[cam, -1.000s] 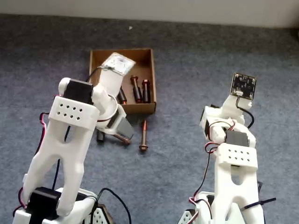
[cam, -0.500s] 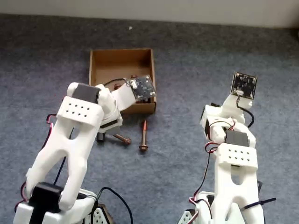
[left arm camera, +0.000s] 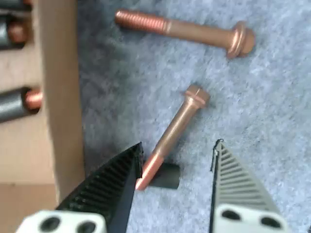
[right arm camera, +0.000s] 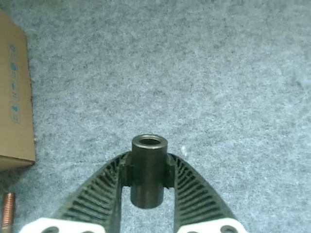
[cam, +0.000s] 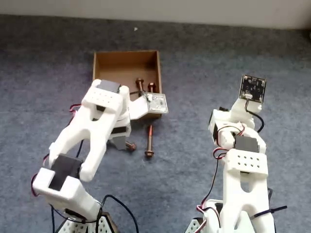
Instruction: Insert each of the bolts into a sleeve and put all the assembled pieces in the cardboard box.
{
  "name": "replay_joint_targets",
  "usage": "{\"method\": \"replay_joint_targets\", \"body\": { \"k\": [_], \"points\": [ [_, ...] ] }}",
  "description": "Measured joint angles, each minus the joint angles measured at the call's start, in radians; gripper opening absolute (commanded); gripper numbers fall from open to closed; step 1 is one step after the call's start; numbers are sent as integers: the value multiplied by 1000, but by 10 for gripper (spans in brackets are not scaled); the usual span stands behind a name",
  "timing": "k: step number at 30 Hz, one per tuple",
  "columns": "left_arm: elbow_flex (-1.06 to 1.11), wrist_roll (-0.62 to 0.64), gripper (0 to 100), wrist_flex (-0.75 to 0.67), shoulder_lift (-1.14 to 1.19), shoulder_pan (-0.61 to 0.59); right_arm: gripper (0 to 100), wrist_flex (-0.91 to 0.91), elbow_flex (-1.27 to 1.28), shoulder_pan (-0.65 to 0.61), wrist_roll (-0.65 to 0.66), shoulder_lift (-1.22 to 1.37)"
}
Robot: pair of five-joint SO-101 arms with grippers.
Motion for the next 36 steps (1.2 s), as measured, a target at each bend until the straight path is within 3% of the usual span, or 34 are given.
{"method": "replay_joint_targets", "body": {
  "k": [11,24,31,36],
  "points": [
    [-20,-2,248,-20,117,77,10,0,0,0,6,0],
    [-20,-2,18,-69,166,132,10,0,0,0,6,0],
    [-20,0,6,-69,166,152,10,0,0,0,6,0],
    [-20,101,6,-69,74,152,10,-2,0,0,6,0]
  ]
}}
